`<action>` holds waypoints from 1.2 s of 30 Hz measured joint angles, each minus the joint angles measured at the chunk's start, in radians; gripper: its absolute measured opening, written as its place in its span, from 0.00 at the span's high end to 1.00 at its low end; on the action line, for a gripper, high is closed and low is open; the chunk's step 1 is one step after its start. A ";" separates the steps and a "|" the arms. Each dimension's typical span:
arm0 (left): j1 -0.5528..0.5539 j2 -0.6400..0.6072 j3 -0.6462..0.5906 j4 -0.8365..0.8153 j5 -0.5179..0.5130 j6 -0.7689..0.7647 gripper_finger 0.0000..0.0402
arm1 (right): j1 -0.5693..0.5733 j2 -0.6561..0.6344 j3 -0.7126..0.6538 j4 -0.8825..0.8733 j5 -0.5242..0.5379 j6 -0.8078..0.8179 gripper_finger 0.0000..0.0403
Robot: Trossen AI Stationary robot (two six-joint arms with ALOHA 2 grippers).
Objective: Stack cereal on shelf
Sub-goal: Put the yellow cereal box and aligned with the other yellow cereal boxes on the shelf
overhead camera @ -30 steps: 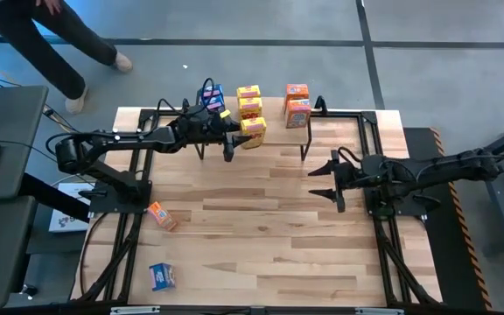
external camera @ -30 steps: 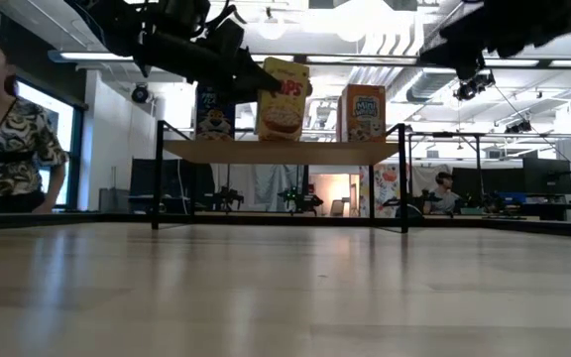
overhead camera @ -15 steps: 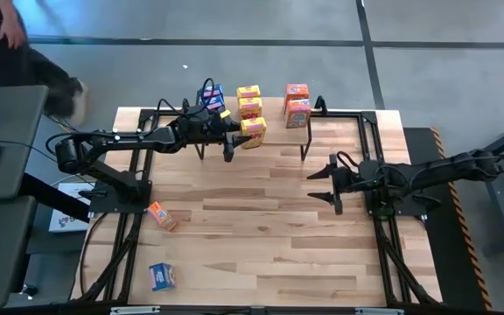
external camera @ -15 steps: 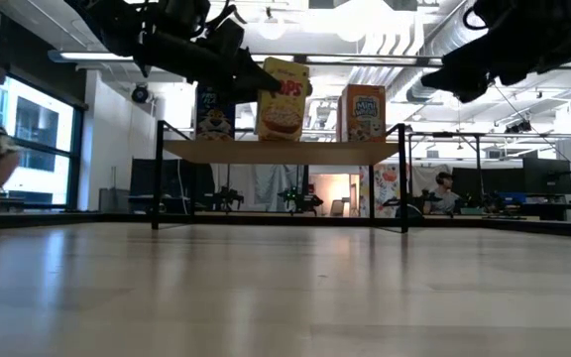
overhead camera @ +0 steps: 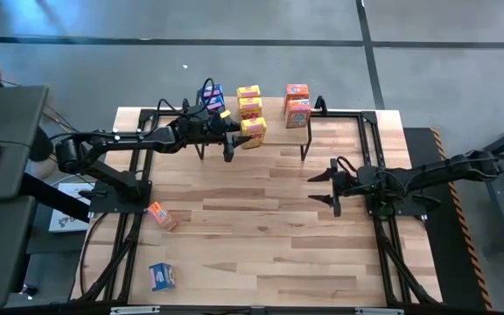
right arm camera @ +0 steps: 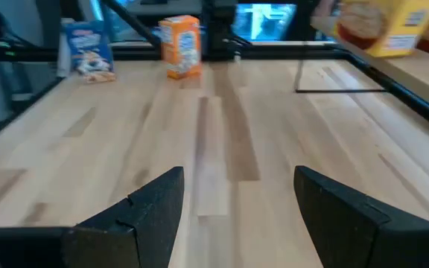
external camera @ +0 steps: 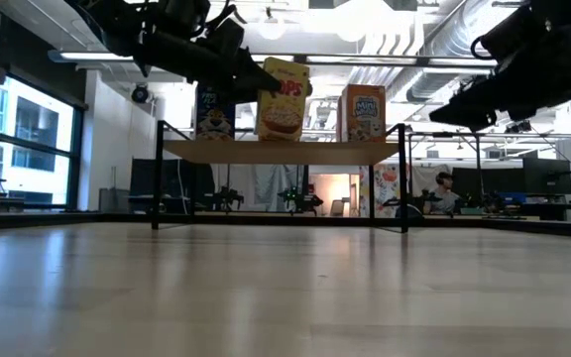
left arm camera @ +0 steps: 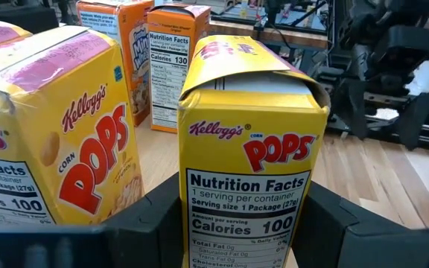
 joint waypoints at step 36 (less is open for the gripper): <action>0.000 0.000 0.000 0.000 -0.001 0.000 0.57 | 0.000 -0.320 -0.079 -0.184 0.067 0.004 0.38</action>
